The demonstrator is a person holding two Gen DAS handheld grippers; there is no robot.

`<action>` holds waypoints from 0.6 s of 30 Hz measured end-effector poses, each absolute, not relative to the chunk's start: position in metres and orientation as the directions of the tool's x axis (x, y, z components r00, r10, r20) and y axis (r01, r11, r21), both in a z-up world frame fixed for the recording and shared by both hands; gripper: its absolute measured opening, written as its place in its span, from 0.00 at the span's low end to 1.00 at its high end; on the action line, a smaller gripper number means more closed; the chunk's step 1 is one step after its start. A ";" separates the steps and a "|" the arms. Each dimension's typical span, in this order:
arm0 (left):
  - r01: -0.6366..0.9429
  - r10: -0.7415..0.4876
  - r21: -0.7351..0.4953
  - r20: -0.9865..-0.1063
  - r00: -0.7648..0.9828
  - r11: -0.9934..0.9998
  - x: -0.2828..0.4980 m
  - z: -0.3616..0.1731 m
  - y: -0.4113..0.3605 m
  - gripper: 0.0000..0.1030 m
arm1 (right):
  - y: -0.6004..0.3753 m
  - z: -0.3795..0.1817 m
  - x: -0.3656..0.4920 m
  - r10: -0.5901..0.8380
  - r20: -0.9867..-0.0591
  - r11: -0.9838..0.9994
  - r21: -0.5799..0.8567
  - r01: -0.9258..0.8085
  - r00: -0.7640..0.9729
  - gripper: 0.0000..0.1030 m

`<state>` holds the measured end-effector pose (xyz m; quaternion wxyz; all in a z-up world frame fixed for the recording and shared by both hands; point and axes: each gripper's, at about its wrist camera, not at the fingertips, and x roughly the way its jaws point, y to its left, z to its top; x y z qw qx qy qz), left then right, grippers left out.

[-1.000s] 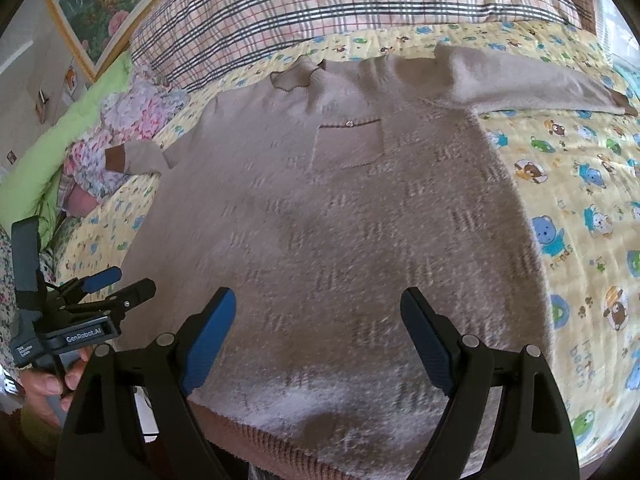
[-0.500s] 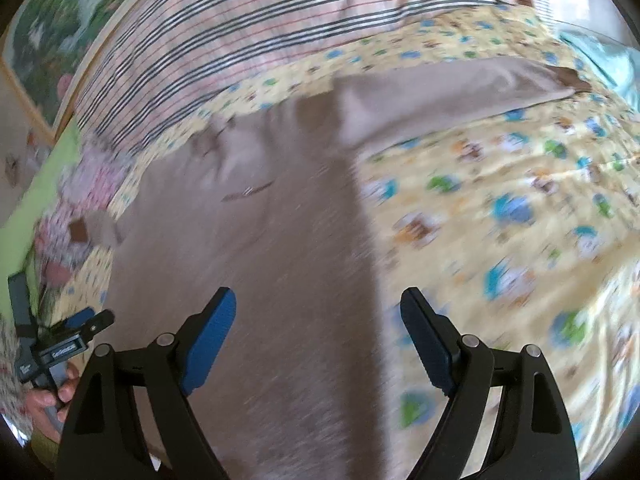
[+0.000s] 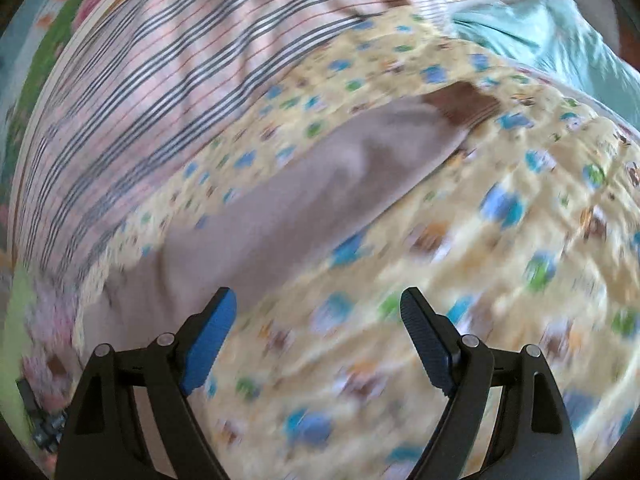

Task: Fold small clothes
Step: 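Reach the right tool to a brown sleeve cuff and grasp it, then carry the cuff across the sweater body with the right tool and release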

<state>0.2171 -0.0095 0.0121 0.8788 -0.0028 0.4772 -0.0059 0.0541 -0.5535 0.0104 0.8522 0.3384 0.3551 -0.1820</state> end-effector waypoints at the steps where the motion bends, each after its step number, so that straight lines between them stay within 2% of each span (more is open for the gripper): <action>1: 0.007 -0.015 -0.014 -0.841 0.541 1.000 0.224 0.010 -0.011 0.91 | -0.569 0.008 0.056 -0.085 -0.732 0.686 0.449 0.573 0.676 0.82; 7: 0.007 -0.007 -0.005 -0.841 0.542 1.000 0.261 -0.003 -0.015 0.91 | -0.644 -0.005 0.077 -0.142 -0.723 0.598 0.481 0.641 0.676 0.74; 10: -0.003 -0.024 -0.030 -0.841 0.541 1.000 0.276 -0.009 -0.011 0.91 | -0.682 -0.018 0.085 -0.185 -0.739 0.519 0.487 0.703 0.648 0.65; 12: -0.013 -0.025 -0.038 -0.845 0.535 0.999 0.285 -0.014 -0.008 0.91 | -0.700 -0.027 0.087 -0.190 -0.734 0.487 0.507 0.712 0.652 0.55; 14: -0.020 -0.024 -0.040 -0.852 0.523 0.999 0.293 -0.022 -0.005 0.91 | -0.711 -0.032 0.091 -0.206 -0.732 0.474 0.505 0.721 0.649 0.35; 15: -0.023 -0.024 -0.041 -0.857 0.515 0.999 0.297 -0.027 -0.003 0.91 | -0.713 -0.032 0.093 -0.217 -0.731 0.482 0.496 0.722 0.647 0.30; 16: -0.024 -0.021 -0.038 -0.860 0.511 0.999 0.299 -0.030 -0.003 0.91 | -0.715 -0.031 0.094 -0.217 -0.729 0.489 0.494 0.719 0.649 0.12; 17: -0.025 -0.023 -0.042 -0.861 0.507 0.999 0.300 -0.031 -0.002 0.91 | -0.714 -0.031 0.096 -0.211 -0.727 0.496 0.496 0.713 0.653 0.07; 18: -0.026 -0.029 -0.049 -0.861 0.508 0.998 0.299 -0.032 -0.001 0.91 | -0.711 -0.027 0.096 -0.213 -0.718 0.505 0.500 0.704 0.662 0.07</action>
